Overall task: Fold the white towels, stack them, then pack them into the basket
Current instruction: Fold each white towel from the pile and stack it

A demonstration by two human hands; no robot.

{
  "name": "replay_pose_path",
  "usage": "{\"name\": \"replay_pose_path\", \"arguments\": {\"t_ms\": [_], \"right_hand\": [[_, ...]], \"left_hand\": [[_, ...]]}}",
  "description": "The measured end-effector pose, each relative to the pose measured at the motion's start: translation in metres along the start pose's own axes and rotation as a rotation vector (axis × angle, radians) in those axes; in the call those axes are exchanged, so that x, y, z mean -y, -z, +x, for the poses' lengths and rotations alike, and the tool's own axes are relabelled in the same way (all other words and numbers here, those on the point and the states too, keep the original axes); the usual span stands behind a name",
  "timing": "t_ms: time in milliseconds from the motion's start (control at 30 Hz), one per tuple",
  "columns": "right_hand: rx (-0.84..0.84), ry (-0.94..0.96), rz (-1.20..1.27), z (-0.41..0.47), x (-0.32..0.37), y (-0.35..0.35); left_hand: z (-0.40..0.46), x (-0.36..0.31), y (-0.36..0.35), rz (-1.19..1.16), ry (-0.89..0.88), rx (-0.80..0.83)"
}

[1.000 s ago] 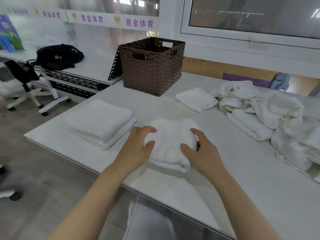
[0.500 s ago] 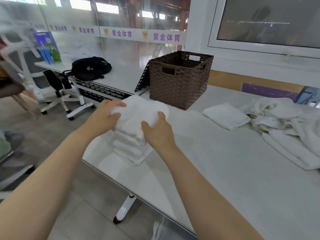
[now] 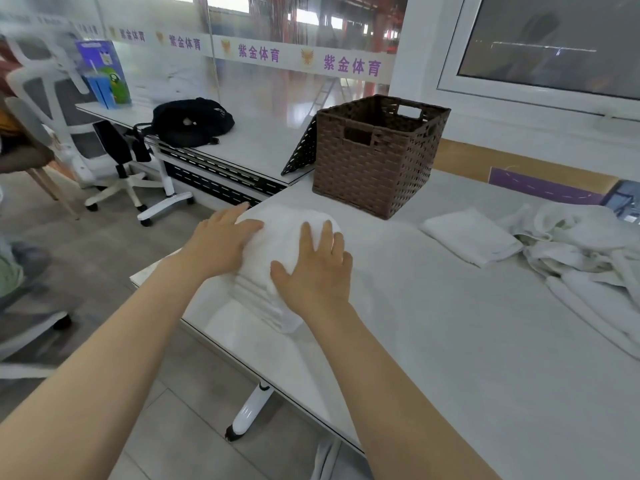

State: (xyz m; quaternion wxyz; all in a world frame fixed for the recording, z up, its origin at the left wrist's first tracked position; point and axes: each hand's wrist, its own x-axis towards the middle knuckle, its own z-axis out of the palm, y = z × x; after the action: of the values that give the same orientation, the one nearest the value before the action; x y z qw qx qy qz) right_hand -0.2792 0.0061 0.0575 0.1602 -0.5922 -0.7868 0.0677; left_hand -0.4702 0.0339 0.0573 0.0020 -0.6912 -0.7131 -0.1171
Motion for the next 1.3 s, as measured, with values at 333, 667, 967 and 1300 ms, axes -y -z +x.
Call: {"name": "replay_pose_path", "arguments": {"t_ms": [333,667,967,1300], "right_hand": [[0.195,-0.027,0.017,0.011,-0.013,-0.002],[0.183,0.144,0.489,-0.029,-0.090,0.010],[0.107,-0.128,0.272,-0.079,-0.221,0.003],[-0.044,-0.227,0.128,-0.071,-0.312,0.011]], "left_hand": [[-0.009,-0.018,-0.021,-0.121,-0.092,0.072],[-0.007,-0.060,0.008,-0.111,0.086,0.213],[-0.029,-0.185,-0.017,-0.264,-0.241,0.057],[-0.017,-0.280,-0.116,-0.297,-0.303,0.174]]}}
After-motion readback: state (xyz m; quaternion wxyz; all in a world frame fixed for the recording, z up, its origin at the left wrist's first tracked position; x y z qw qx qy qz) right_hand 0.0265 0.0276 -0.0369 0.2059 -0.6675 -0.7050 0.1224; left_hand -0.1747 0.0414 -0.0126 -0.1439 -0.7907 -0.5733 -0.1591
